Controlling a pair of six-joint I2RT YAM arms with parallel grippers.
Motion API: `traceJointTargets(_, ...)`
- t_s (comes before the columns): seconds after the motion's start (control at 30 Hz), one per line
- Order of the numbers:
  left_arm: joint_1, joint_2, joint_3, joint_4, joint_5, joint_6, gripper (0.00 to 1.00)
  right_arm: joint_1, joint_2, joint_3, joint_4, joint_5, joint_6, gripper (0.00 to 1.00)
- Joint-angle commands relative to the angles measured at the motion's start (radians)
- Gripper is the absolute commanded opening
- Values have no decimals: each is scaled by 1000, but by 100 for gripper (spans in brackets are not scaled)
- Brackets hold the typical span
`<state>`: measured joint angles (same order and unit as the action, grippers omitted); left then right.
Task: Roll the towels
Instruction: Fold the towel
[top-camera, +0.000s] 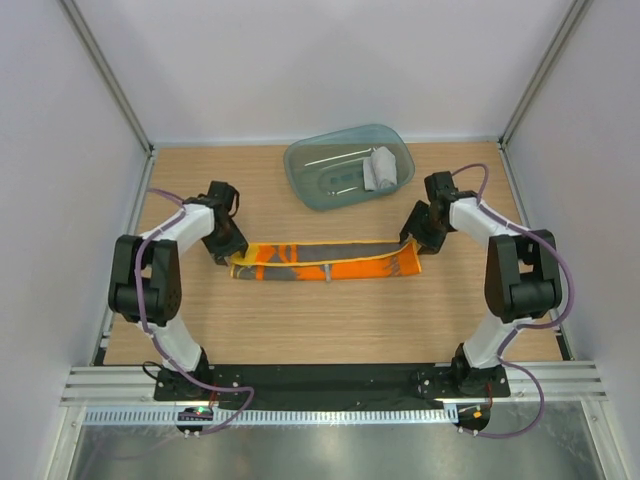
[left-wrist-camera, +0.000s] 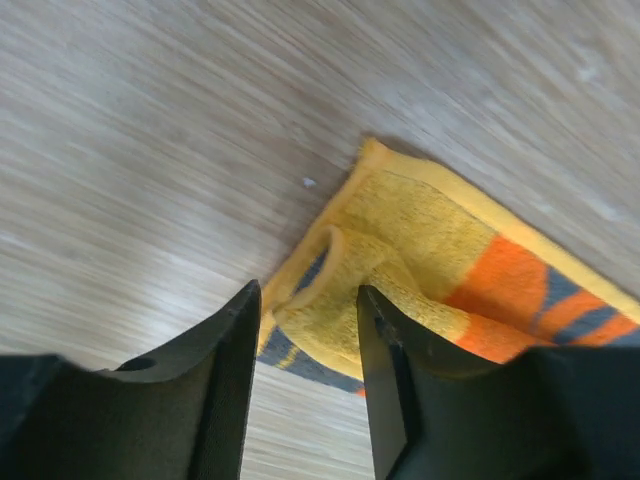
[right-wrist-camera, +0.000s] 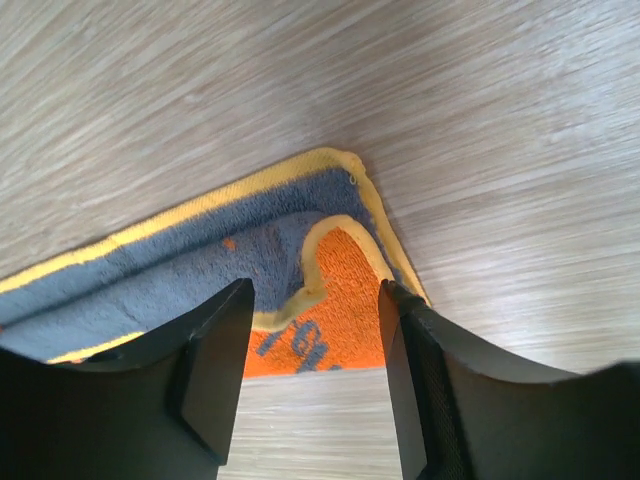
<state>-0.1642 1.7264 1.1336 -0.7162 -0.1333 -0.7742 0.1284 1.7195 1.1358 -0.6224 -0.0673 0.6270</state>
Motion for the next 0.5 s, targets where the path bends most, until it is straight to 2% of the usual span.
traceJointTargets(0.0, 46, 9, 26, 0, 21, -4, 53, -10, 3, 56, 23, -9, -7, 63)
traceJointTargets(0.07, 64, -19, 20, 9, 26, -5, 65, -13, 2, 68, 23, 1, -4, 68)
traceJointTargets(0.1, 72, -30, 23, 11, 24, -5, 67, -16, 2, 88, 18, 3, -3, 69)
traceJointTargets(0.27, 84, -111, 40, -28, -34, 3, 68, -16, -60, 113, -20, 58, -21, 69)
traceJointTargets(0.33, 84, -183, 0, -28, -58, 3, 67, -18, -125, 76, -20, 115, -29, 70)
traceJointTargets(0.47, 77, -303, -93, -8, -81, -4, 66, -18, -230, -36, 6, 115, -35, 70)
